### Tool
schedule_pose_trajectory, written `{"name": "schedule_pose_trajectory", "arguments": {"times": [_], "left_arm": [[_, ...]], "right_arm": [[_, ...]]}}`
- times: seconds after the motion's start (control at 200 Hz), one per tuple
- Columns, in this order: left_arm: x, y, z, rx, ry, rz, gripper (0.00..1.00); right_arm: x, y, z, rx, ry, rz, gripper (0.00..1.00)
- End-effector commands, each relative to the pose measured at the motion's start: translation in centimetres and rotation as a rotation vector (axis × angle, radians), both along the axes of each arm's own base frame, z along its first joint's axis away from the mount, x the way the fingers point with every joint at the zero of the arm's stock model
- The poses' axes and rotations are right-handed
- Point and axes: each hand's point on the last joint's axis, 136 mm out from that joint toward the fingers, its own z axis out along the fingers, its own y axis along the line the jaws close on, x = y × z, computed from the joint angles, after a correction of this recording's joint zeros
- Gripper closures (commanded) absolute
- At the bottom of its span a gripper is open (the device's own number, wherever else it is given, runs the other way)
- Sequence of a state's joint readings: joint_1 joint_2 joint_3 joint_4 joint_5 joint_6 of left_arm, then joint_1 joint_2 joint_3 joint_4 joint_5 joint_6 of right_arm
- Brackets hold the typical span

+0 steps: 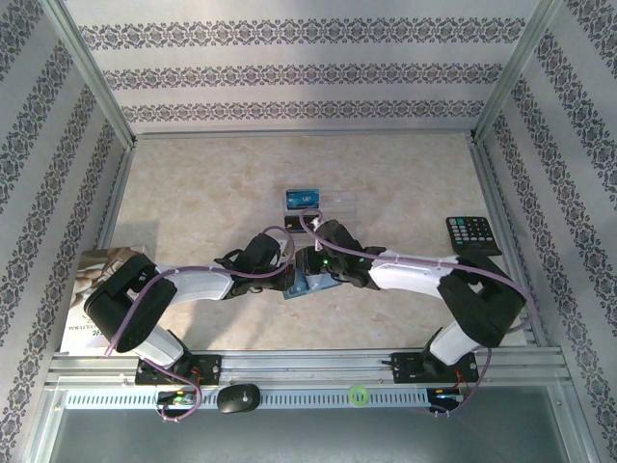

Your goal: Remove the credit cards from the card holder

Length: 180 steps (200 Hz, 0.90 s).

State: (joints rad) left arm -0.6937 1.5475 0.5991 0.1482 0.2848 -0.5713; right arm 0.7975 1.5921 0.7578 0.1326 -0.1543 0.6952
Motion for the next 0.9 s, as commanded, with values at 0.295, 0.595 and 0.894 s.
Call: {"name": "schedule_pose_trajectory", "arguments": {"times": [0.295,0.595,0.894], "left_arm": [[-0.9,0.6,-1.5,0.097,0.048,-0.063,1.0],[0.1,0.1,-0.1,0.078,0.011,-0.086,1.0],[0.1,-0.3,-0.3,0.062,0.022,-0.092,1.0]], "right_arm": [[-2.3,-9.4,-3.3,-0.236,0.049,-0.245,0.83],[-1.5,-7.8,0.9,-0.158,-0.113,-0.13,0.79],[-1.9,-1.8,-0.8,-0.244,0.014,0.22,0.87]]}}
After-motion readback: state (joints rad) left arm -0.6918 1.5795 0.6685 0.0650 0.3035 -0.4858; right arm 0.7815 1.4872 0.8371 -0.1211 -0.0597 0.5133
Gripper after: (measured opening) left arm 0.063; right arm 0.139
